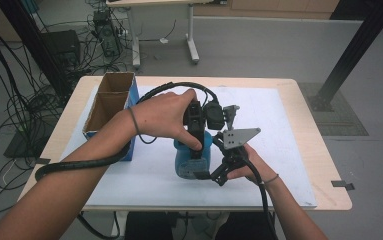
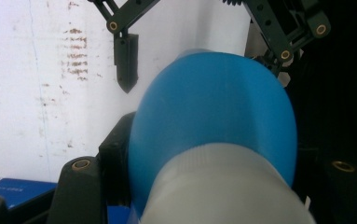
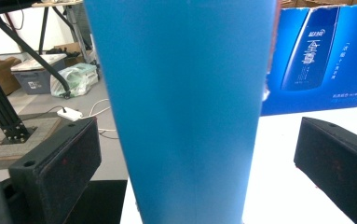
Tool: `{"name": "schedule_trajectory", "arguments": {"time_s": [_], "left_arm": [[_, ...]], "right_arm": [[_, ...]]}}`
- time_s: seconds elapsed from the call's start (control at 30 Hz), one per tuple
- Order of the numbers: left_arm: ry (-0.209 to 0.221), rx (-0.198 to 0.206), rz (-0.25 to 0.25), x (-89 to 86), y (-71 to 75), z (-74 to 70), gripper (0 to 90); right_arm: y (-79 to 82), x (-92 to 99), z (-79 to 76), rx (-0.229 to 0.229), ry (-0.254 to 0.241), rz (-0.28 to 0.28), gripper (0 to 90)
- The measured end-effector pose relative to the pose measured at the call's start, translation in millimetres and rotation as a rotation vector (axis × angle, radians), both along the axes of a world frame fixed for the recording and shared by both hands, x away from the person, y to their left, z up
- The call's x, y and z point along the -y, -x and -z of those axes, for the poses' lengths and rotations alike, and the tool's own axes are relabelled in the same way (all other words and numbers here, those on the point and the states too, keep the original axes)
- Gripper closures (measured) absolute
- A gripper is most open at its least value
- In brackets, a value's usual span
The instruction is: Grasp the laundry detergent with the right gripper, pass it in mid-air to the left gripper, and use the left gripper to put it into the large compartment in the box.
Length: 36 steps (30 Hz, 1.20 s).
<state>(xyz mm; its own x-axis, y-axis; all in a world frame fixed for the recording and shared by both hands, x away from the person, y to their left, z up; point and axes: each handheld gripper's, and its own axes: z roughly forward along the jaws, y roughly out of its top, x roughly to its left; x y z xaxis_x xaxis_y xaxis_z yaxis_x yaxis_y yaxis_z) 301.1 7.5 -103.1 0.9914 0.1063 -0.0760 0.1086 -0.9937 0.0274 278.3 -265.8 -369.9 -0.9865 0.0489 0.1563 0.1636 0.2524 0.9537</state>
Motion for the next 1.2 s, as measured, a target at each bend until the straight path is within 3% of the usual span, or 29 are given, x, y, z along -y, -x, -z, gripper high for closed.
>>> {"name": "schedule_trajectory", "arguments": {"time_s": [0.6,1.2], "left_arm": [[-0.002,-0.003,-0.010,-2.8,1.1,2.2,37.5],[-0.005,0.001,-0.014,-4.6,4.0,-1.5,37.4]], "right_arm": [[7.6,29.5,-8.4,0.007,0.037,0.044,1.3],[26.3,81.0,-11.1,0.001,0.087,0.162,1.9]]}}
